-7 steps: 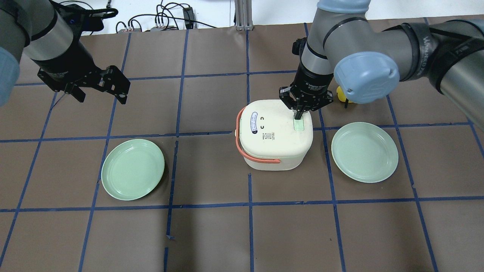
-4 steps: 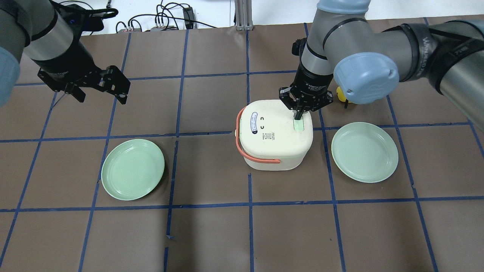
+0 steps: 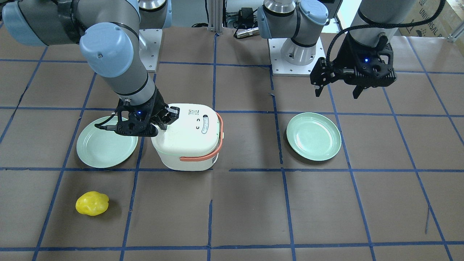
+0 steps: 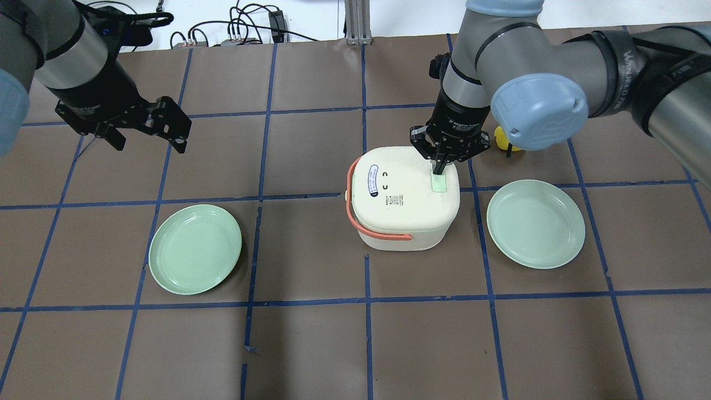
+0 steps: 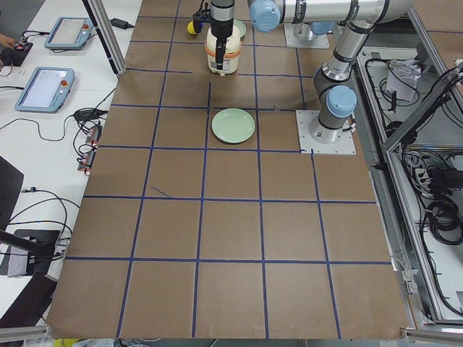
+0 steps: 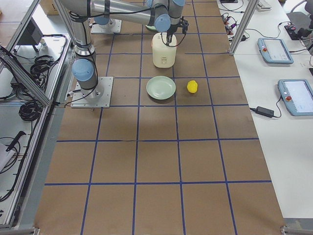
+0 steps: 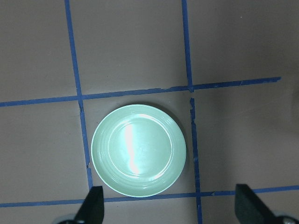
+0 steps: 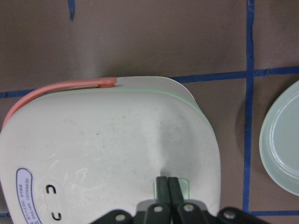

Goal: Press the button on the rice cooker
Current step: 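Press down on the green button with the closed right gripper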

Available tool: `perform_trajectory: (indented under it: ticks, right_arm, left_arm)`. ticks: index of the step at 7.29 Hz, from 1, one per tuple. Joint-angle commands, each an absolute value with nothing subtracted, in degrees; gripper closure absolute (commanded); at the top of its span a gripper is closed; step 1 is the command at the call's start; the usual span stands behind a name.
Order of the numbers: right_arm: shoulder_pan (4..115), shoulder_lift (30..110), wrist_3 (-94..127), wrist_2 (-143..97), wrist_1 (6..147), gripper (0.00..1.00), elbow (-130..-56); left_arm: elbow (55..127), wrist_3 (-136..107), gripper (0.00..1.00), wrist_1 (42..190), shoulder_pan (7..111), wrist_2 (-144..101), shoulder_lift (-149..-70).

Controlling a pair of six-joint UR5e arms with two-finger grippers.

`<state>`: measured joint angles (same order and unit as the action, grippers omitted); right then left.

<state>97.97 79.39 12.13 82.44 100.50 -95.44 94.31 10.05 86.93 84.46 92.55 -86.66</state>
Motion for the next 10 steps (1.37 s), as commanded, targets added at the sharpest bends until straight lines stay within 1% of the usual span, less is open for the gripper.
perform_trajectory:
  ticks: [1, 10]
  right_arm:
    - [98.00, 79.71, 12.30, 82.09, 99.23, 0.86, -95.80]
    - [97.91, 79.36, 12.30, 82.35, 99.40, 0.88, -95.80]
  left_arm:
    - [94.31, 10.02, 0.00, 86.92, 84.46, 92.55, -86.66]
    - [94.31, 10.02, 0.00, 86.92, 84.46, 92.55, -86.66]
